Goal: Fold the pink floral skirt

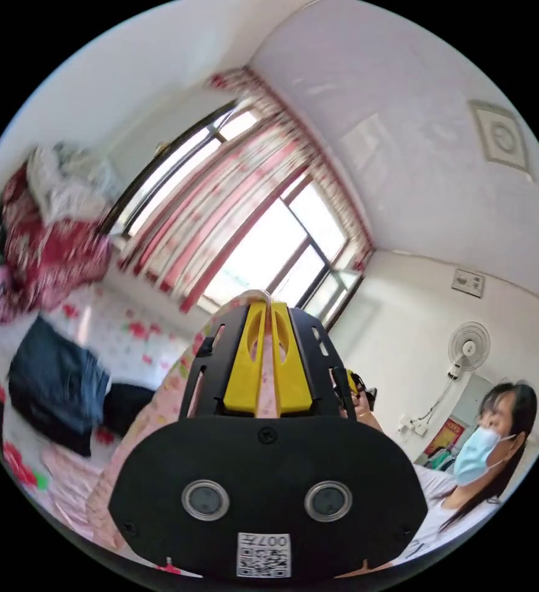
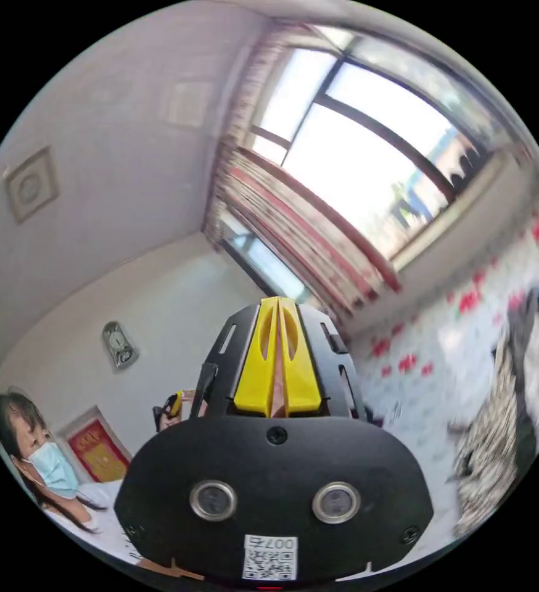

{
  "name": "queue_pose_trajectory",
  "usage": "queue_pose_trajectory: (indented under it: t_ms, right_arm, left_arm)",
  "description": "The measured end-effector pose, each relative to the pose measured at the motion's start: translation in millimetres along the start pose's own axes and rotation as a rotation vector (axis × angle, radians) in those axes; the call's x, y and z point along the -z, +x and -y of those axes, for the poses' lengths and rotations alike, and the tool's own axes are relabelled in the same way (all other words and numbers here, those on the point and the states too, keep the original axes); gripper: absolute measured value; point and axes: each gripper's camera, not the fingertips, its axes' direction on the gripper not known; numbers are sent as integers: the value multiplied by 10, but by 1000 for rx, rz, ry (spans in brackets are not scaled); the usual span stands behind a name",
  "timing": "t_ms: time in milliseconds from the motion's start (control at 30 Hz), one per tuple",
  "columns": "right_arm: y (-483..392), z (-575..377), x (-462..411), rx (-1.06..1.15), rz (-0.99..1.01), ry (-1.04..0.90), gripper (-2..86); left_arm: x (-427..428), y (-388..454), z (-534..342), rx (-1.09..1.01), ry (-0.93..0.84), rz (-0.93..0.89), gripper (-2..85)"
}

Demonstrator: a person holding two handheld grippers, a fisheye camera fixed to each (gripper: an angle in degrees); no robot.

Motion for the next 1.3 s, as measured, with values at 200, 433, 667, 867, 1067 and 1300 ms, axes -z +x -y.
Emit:
queue_pose_trajectory:
  t_ms: [200, 433, 667, 867, 1067, 1300]
  right_arm:
    - [-2682, 630, 1556, 632, 103, 389, -2]
    - [-3926, -424, 2797, 804, -89, 396, -2]
    - [-4187, -1692, 3446, 706, -228, 301, -2]
    - [-3785, -2941, 3632, 502, -411, 103, -2]
    - [-3056, -4170, 3724, 153, -567, -24, -3]
    - [-1962, -4792, 3519, -203, -678, -214, -2]
  left_arm:
    - [1309, 2149, 752, -405, 369, -157, -10]
    - [2109, 2313, 190, -444, 263, -298, -10]
    - [2495, 1394, -1078, -392, 5, -418, -9]
    - [3081, 193, -2781, -276, -229, -331, -9]
    - [3804, -1004, -4429, -25, -395, -206, -9]
    - [3765, -2010, -5432, 145, -640, -8, -9]
